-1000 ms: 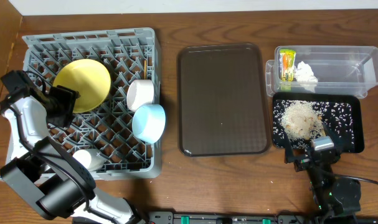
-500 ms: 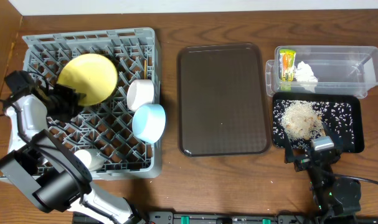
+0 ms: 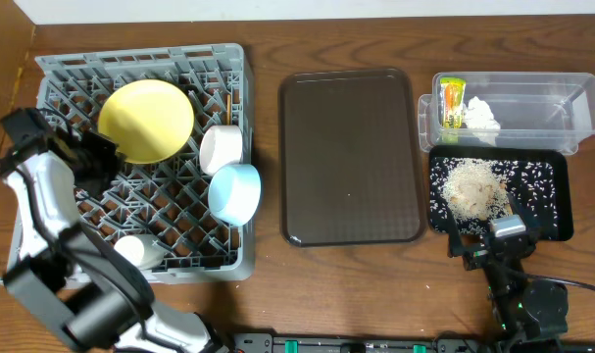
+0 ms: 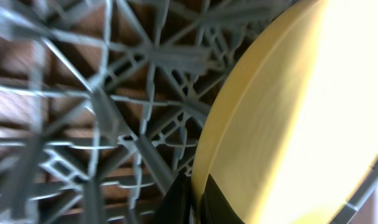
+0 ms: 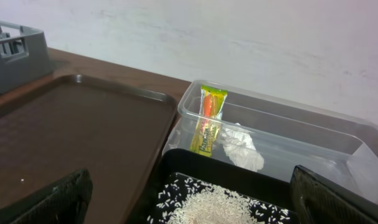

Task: Sort waste into correct bins and load items into the dishwasher
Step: 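Tilt the yellow plate upright into a rack slot with the left gripper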

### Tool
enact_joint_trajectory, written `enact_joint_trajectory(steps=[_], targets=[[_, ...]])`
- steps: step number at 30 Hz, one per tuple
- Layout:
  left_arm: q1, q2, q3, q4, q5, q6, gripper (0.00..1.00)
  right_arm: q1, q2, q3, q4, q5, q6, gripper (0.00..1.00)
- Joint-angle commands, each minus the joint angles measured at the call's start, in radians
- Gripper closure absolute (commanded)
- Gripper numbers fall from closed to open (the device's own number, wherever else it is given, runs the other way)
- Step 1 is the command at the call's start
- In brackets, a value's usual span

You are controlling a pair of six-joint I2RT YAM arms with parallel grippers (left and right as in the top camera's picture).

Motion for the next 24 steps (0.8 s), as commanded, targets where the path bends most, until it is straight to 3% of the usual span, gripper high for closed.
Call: enact_joint_trajectory(steps=[1,8,12,24], targets=[[0.002,-0.141,-0.002,0.004,-0.146,0.132,0.92,-0.007,-0.002,-0.002,-0.004,0.01,0.011,0.01],[0.0,-0.219,-0.002,-0.014,-0.29,0.26,0.92,-0.007,-0.002,-0.002,-0.004,0.01,0.011,0.01],[-0.053,-0.216,-0.002,-0.027,-0.456,0.394,0.92,-0.007,-0.002,-0.002,-0.004,0.01,0.011,0.01],[-0.286,-0.216,-0.002,-0.032,-0.822,0.432,0.92,-0.007,-0.002,-0.002,-0.004,0.01,0.011,0.01]])
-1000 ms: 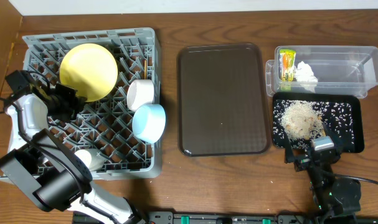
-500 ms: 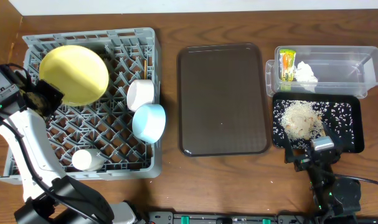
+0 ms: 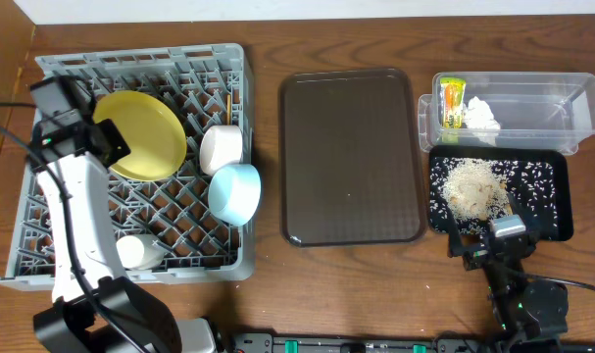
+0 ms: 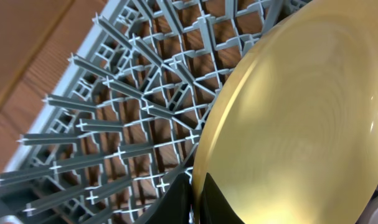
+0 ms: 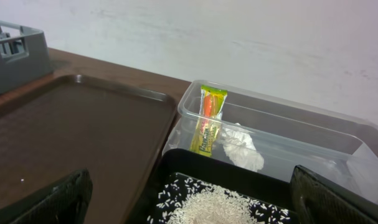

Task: Sort waste into correct bins and load items into the dishwasher
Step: 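Tilt the yellow plate upright into a rack slot with the left gripper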

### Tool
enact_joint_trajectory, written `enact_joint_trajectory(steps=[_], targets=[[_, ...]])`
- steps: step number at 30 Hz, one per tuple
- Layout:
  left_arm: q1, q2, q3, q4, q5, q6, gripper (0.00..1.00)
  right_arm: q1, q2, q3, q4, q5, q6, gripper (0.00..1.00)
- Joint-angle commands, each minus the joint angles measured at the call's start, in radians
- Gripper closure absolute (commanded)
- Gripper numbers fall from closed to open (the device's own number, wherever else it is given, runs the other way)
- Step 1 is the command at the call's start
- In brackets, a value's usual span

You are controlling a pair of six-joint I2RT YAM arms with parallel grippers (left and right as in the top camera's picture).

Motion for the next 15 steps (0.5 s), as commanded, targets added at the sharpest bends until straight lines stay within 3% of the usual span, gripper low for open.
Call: enact_joint_trajectory(steps=[1,9,10,13,14,15], targets=[[-0.076,0.002,0.0,-0.002,-0.216,0.024,0.92,-0.007,-0.003,-0.002,-0.004,0.01,0.011,0.01],[-0.214,0.001,0.0,-0.024,-0.34,0.024,0.92,-0.006,-0.003,-0.002,-0.004,0.01,0.011,0.01],[-0.227,0.001,0.0,-0.031,-0.339,0.023,0.89,-0.007,-0.003,-0.002,-0.004,0.01,0.011,0.01],[-0.266,-0.001,0.0,-0.061,-0.339,0.003,0.44,-0.006,-0.003,-0.002,-0.004,0.01,0.011,0.01],[-0.274,-0.006,0.0,-0.073,-0.339,-0.009,0.19,-0.006,-0.003,-0.002,-0.004,0.01,0.011,0.01],[-0.278,-0.011,0.0,-0.088,-0.34,-0.027,0.18,-0.007,-0.003,-0.002,-0.004,0.01,0.011,0.01]])
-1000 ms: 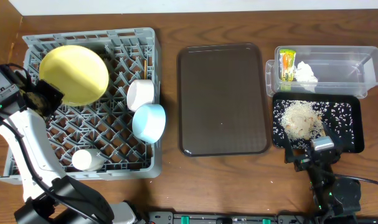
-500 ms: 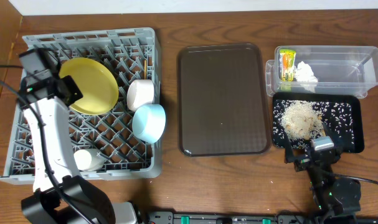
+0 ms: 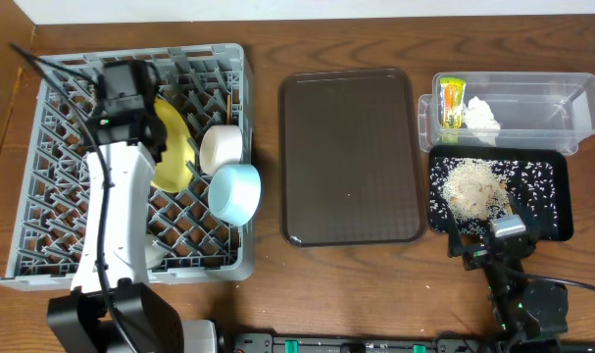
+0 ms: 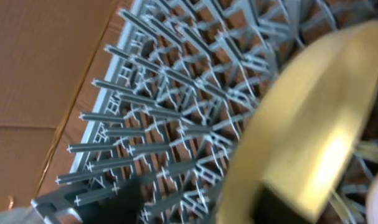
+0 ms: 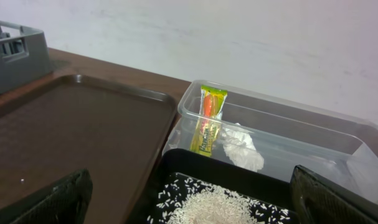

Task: Sort waste into correct bins and load items into the dishwasher

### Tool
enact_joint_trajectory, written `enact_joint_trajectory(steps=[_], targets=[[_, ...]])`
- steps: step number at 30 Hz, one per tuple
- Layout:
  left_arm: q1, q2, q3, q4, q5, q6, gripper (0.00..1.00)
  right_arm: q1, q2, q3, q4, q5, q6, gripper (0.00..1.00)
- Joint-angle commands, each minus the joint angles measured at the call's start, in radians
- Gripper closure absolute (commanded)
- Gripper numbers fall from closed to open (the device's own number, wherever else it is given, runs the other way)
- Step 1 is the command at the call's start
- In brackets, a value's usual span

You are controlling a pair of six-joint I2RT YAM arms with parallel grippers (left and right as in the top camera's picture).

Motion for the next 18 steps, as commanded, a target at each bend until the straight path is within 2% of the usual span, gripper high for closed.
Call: enact_joint_trajectory(steps=[1,5,8,13,18], targets=[[-0.023,-0.021,0.0,-0.042,-0.041,-0.067,0.17,-0.006,-0.003,-0.002,-0.004,0.01,0.011,0.01],[-0.023,-0.099,0.0,-0.123,-0.038,-0.148,0.16,-0.007,-0.003,-0.002,-0.004,0.01,0.011,0.01],[-0.023,-0.204,0.0,-0.192,0.034,-0.196,0.11,-0.006,-0.003,-0.002,-0.004,0.01,0.011,0.01],[-0.023,-0.401,0.0,-0.286,0.229,-0.203,0.1,-0.006,-0.003,-0.002,-0.004,0.009,0.011,0.01],[-0.023,-0.581,0.0,-0.301,0.492,-0.203,0.09,-0.007,-0.003,-0.002,-0.004,0.01,0.011,0.01]])
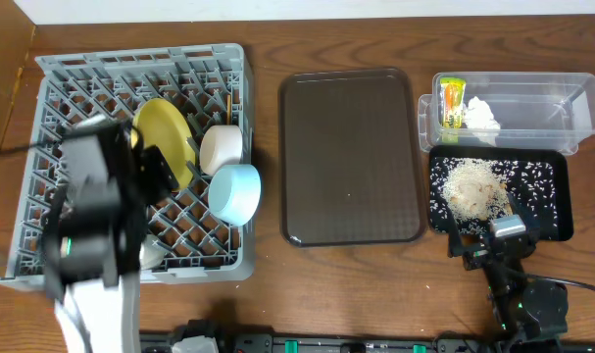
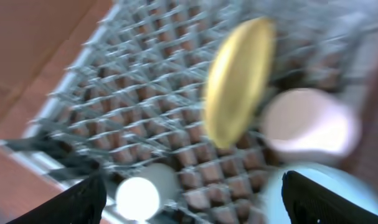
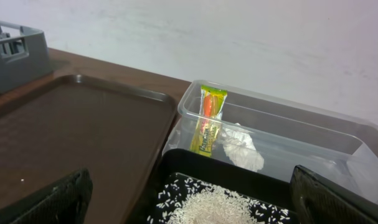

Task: Sort waste into correct bins and load items into the dishwasher

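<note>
A yellow plate (image 1: 166, 143) stands on edge among the pegs of the grey dish rack (image 1: 44, 118), just left of a white cup (image 1: 222, 149) and a light blue bowl (image 1: 234, 192). The left wrist view is blurred: the plate (image 2: 238, 90) is seen from above and behind, with nothing touching it. My left gripper (image 2: 195, 208) is open and empty above the rack's front part, and its arm (image 1: 91, 230) is smeared in the overhead view. My right gripper (image 3: 192, 208) rests open over the rice in the black bin (image 1: 555, 201).
A brown tray (image 1: 349, 157) lies in the middle. A clear bin (image 1: 542, 108) at the back right holds a yellow-green wrapper (image 1: 452, 103) and a crumpled tissue (image 1: 481, 113). Another white cup (image 2: 139, 198) sits at the rack's front.
My left gripper was right at the steeply tilted yellow plate. Now it is open and drawn back toward the rack's front, and the plate stands on edge by itself. The right arm has not moved.
My left gripper was shut on the yellow plate's rim, the plate face-up over the rack's back left. Later it still held it there, more tilted. Then the plate was steep beside the white cup. Now it stands free in the rack and the gripper is off it.
</note>
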### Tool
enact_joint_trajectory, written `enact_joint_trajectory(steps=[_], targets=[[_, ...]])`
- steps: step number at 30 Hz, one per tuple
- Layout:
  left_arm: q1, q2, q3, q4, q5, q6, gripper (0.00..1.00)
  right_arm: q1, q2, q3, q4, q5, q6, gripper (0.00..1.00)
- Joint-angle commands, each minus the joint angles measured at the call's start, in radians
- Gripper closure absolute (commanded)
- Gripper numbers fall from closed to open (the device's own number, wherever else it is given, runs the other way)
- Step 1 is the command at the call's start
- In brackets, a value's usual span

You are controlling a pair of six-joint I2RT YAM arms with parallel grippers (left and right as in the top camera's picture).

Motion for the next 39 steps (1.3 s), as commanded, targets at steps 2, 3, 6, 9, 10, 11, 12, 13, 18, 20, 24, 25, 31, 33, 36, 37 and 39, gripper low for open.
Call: enact_joint_trajectory(steps=[2,3,6,9,10,11,12,13,18,20,24,25,31,33,36,37,39], targets=[[0.002,-0.128,0.003,-0.005,0.302,-0.02,0.09,-0.006,-0.002,-0.002,-0.004,0.01,0.011,0.01],[0.002,-0.154,0.003,-0.006,0.344,-0.02,0.09,-0.007,-0.002,-0.002,-0.004,0.01,0.011,0.01],[0.002,-0.219,0.003,-0.008,0.381,-0.019,0.08,-0.007,-0.002,-0.002,-0.004,0.01,0.011,0.01],[0.002,-0.275,0.003,-0.029,0.371,-0.002,0.08,-0.006,-0.002,-0.002,-0.004,0.01,0.011,0.01],[0.002,-0.286,0.002,-0.046,0.37,0.005,0.08,-0.006,-0.002,-0.002,-0.004,0.01,0.011,0.01],[0.002,-0.294,0.002,-0.066,0.37,0.004,0.08,-0.006,-0.002,-0.002,-0.004,0.01,0.011,0.01],[0.002,-0.296,0.0,-0.072,0.367,0.004,0.07,-0.007,-0.002,-0.002,-0.004,0.01,0.011,0.01],[0.002,-0.298,-0.007,-0.071,0.355,0.003,0.07,-0.007,-0.002,-0.002,-0.004,0.01,0.011,0.01],[-0.029,-0.359,-0.154,0.153,0.291,0.016,0.07,-0.006,-0.002,-0.002,-0.004,0.01,0.011,0.01],[-0.038,-0.416,-0.257,0.278,0.29,0.016,0.07,-0.007,-0.002,-0.002,-0.004,0.01,0.011,0.01],[-0.055,-0.547,-0.479,0.493,0.286,0.019,0.07,-0.007,-0.002,-0.002,-0.004,0.01,0.011,0.01],[-0.059,-0.584,-0.541,0.544,0.28,0.019,0.07,-0.007,-0.002,-0.002,-0.004,0.01,0.011,0.01],[-0.078,-0.79,-0.848,0.717,0.222,0.019,0.06,-0.007,-0.002,-0.002,-0.004,0.01,0.011,0.01],[-0.079,-0.84,-0.914,0.741,0.206,0.019,0.06,-0.007,-0.002,-0.002,-0.004,0.01,0.011,0.01],[-0.079,-0.901,-0.995,0.765,0.176,0.019,0.06,-0.007,-0.002,-0.002,-0.004,0.01,0.011,0.01],[-0.08,-0.921,-1.022,0.778,0.169,0.019,0.05,-0.007,-0.002,-0.002,-0.004,0.01,0.011,0.01],[-0.086,-0.961,-1.081,0.814,0.154,0.019,0.06,-0.007,-0.002,-0.002,-0.004,0.01,0.011,0.01]])
